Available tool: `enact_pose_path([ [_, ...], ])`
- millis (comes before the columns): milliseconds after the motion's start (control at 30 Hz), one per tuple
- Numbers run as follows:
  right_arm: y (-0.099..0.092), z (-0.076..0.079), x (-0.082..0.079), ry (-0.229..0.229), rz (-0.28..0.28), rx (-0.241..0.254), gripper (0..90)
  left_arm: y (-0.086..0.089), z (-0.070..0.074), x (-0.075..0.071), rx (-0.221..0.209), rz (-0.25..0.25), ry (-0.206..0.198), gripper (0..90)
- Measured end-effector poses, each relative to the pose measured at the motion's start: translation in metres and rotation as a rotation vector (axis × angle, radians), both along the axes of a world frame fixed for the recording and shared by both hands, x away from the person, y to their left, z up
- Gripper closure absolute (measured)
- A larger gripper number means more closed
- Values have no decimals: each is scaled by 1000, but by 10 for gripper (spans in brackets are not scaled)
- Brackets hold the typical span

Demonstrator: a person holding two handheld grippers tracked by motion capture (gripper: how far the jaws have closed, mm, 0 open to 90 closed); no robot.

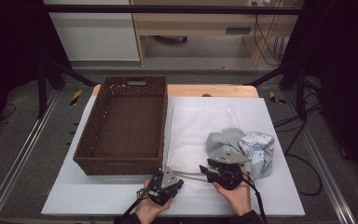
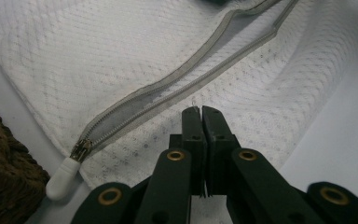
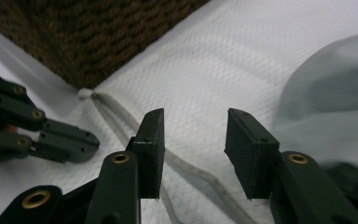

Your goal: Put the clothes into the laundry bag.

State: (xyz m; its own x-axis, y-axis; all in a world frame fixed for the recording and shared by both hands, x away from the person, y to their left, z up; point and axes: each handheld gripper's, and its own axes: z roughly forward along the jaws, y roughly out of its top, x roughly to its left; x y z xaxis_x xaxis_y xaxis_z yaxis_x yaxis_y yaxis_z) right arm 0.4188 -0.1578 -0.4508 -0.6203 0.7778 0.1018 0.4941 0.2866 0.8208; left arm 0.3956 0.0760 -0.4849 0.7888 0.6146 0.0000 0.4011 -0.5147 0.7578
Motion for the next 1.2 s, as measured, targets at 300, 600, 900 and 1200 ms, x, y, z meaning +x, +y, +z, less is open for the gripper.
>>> enact_pose_path([
  [300, 7, -29, 6, 70, 12, -87, 514, 0, 0, 0, 9, -6, -1, 878],
  [600, -8, -34, 4, 55, -27, -150, 512, -1, 1, 0, 34, -16, -4, 864],
  [900, -9, -33, 5, 36, -56, -180, 779, -1, 2, 0, 36, -18, 2, 861],
  [1200, -11, -28, 7, 51, -77, -173, 888, -2, 2, 0, 33, -28, 7, 826],
])
